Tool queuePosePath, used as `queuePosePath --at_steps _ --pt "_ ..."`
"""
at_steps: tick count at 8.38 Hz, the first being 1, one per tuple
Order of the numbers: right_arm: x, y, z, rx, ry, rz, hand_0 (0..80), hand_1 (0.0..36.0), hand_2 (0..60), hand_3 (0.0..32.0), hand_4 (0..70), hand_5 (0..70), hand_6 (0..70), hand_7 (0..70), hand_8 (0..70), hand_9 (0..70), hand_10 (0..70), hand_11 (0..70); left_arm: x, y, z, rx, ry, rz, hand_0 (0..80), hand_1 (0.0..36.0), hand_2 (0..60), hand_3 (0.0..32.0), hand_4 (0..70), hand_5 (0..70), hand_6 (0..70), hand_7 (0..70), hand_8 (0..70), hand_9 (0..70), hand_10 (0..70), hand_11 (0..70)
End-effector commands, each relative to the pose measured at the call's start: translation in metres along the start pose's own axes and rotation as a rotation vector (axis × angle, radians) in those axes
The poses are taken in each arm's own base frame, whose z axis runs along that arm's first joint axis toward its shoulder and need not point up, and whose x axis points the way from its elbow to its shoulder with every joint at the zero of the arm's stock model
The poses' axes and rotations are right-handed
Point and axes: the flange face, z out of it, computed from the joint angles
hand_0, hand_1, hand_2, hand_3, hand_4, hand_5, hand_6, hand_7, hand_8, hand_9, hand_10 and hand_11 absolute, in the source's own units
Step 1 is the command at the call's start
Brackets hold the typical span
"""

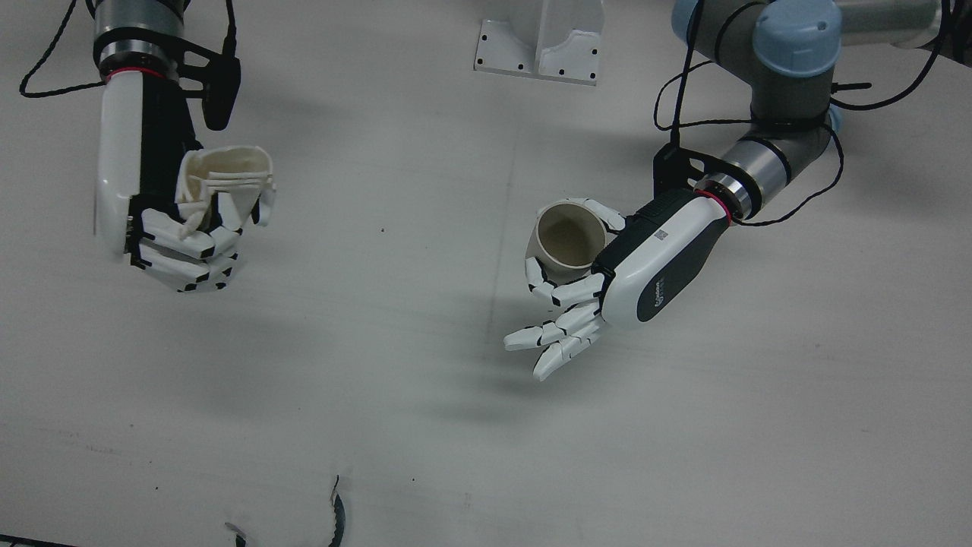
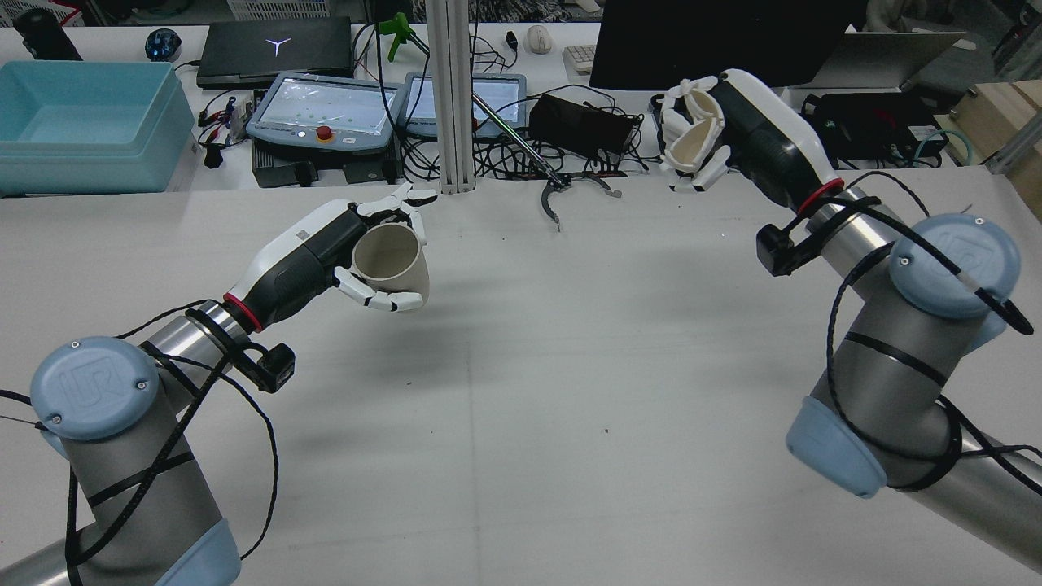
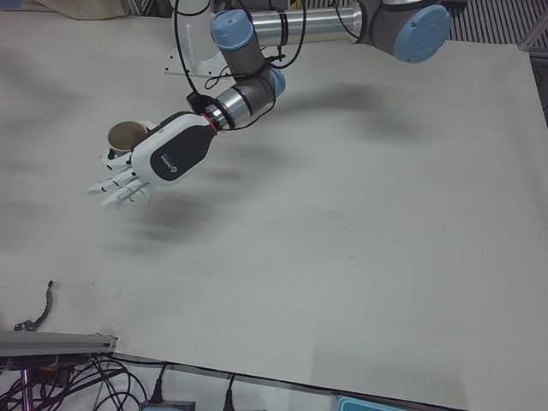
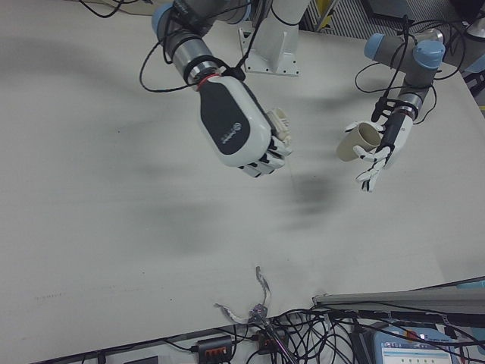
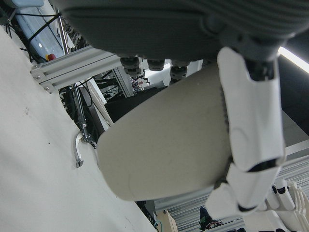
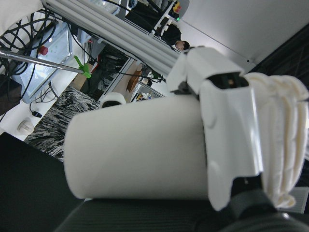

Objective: Pour water
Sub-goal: 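Move both hands holding the cups back toward their sides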

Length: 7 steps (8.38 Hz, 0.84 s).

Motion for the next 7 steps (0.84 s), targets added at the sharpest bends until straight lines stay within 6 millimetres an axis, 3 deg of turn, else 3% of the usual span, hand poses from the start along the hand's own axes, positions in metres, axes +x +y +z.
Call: queuePosePath --at_steps 1,2,3,4,5,6,7 --pt "-0.018 -0.159 -0.047 0.067 -0.005 0.150 80.0 36.0 60.0 0.0 62.0 70.0 70.0 70.0 66.5 70.0 70.0 70.0 -0.004 -0.106 -0.077 0.046 0.005 -0.058 55.4 29.3 60.0 0.0 59.2 70.0 9.4 17.4 2.8 3.5 4.3 7.9" --pt "-0.029 -0.213 -0.059 0.053 0.012 0.151 80.0 36.0 60.0 0.0 56.4 70.0 70.0 70.0 67.8 70.0 70.0 70.0 -0.001 -0.137 -0.102 0.080 0.008 -0.077 55.3 29.4 60.0 0.0 60.1 70.0 9.5 17.9 2.8 3.6 4.5 8.1" --pt "-0.023 -0.286 -0.097 0.081 0.010 0.209 80.0 36.0 60.0 0.0 54.1 70.0 70.0 70.0 70.0 70.0 70.0 70.0 0.005 -0.165 -0.128 0.109 0.019 -0.083 55.1 28.7 60.0 0.0 60.2 70.0 10.2 18.7 3.0 3.9 4.9 8.6" --pt "0.002 -0.353 -0.139 0.115 -0.001 0.273 80.0 36.0 60.0 0.0 56.9 70.0 70.0 70.0 70.0 70.0 70.0 70.0 0.030 -0.194 -0.150 0.147 0.055 -0.060 55.0 28.4 60.0 0.0 60.4 70.0 10.5 19.0 3.1 3.9 5.1 9.0" --pt "0.034 -0.412 -0.170 0.144 0.003 0.316 80.0 36.0 60.0 0.0 59.5 70.0 70.0 70.0 70.0 70.0 70.0 70.0 0.038 -0.215 -0.172 0.172 0.067 -0.046 55.0 28.2 60.0 0.0 61.3 70.0 10.8 19.3 3.1 3.9 5.2 9.0" --pt "0.066 -0.462 -0.205 0.173 0.015 0.331 80.0 36.0 60.0 0.0 68.9 70.0 70.0 70.0 70.0 70.0 70.0 70.0 0.042 -0.234 -0.191 0.195 0.074 -0.029 54.8 27.8 60.0 0.0 60.9 70.0 10.6 18.9 3.0 3.8 5.1 8.9" --pt "0.086 -0.495 -0.220 0.190 0.019 0.328 80.0 36.0 60.0 0.0 70.0 70.0 70.0 70.0 70.0 70.0 70.0 70.0 0.038 -0.242 -0.200 0.212 0.063 -0.008 54.3 27.2 60.0 0.0 60.2 70.0 10.3 18.5 3.0 3.7 5.0 8.7"
